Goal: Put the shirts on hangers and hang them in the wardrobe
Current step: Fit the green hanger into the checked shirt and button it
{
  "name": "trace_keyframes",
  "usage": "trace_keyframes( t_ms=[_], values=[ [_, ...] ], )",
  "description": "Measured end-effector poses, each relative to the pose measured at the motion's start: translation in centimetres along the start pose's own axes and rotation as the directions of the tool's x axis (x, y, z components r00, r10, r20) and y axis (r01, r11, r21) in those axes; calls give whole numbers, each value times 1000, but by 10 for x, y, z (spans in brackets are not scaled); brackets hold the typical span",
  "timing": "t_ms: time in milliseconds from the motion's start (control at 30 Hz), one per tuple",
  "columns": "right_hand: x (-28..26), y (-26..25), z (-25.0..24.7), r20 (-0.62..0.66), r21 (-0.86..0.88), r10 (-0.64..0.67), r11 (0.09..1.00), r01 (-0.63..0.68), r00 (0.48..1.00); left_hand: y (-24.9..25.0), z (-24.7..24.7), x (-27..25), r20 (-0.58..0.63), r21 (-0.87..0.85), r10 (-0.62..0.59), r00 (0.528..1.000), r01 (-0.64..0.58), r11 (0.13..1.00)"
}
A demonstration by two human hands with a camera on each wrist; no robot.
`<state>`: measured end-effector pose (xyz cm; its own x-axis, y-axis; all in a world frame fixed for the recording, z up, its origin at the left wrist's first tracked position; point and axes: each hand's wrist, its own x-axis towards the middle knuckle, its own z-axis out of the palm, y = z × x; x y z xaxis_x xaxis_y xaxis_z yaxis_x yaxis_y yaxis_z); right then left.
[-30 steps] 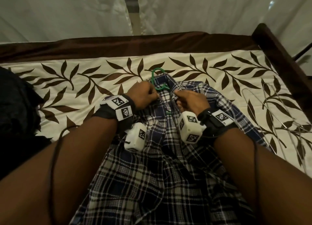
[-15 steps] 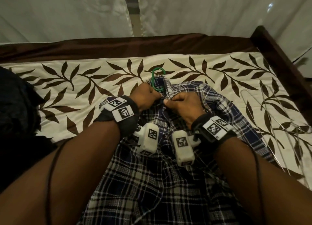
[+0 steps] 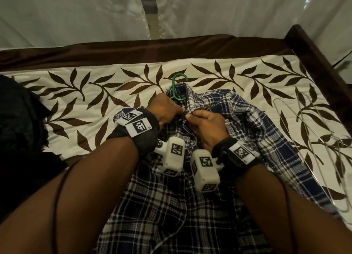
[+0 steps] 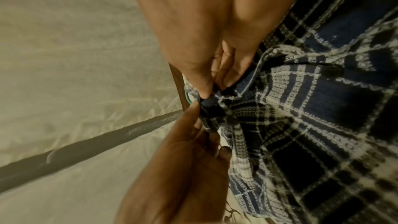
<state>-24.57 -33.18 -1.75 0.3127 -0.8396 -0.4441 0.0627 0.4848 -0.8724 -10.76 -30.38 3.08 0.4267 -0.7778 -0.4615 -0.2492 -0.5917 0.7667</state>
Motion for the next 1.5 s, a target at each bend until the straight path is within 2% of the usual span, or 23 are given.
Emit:
trace_keyframes(
  t_ms=[133, 267, 433, 567, 700, 800, 900, 1000, 1067, 1167, 1267, 1367, 1500],
  values=[
    [-4, 4, 5, -79, -64, -140, 989, 135, 987, 3, 0, -1, 28, -65, -27, 999, 29, 997],
    [-7, 2, 5, -70, -176, -261, 953, 245, 963, 6, -3, -5, 25, -10, -3, 1000, 4, 1000],
    [-8, 1, 0, -36, -238, -311, 926, 295, 950, 5, -1, -4, 38, 68, 42, 998, -44, 997],
    [-6, 4, 0, -57, -286, -345, 905, 316, 937, 5, 3, -3, 39, 123, 70, 997, -75, 990],
    [-4, 6, 0, -50, -484, -498, 770, 415, 866, 6, 4, -2, 39, 125, 87, 995, -91, 988],
    [-1, 7, -1, -6, -555, -547, 698, 453, 837, 7, 1, -3, 65, 104, 102, 993, -108, 989],
    [2, 8, -2, 13, -585, -563, 666, 463, 826, 10, 0, -1, 81, 84, 97, 992, -104, 991],
    [5, 7, -3, 16, -600, -570, 651, 464, 821, 13, 0, 0, -10, 94, 214, 977, -213, 973],
    [5, 5, -4, 54, -640, -595, 596, 485, 802, 18, 2, -2, 1, 133, 274, 962, -272, 953],
    [3, 4, -4, 155, -708, -648, 453, 541, 746, 28, 4, 0, 47, 189, 191, 981, -196, 962],
    [5, 7, -7, 201, -717, -691, 379, 585, 694, 29, 1, 2, 93, 136, 108, 990, -120, 983],
    [7, 10, -9, 233, -719, -741, 305, 625, 630, 25, -2, 5, 135, 135, 144, 980, -162, 977],
    [8, 14, -10, 259, -744, -748, 250, 620, 611, 21, -4, 8, 175, 167, 130, 976, -159, 973]
  ],
)
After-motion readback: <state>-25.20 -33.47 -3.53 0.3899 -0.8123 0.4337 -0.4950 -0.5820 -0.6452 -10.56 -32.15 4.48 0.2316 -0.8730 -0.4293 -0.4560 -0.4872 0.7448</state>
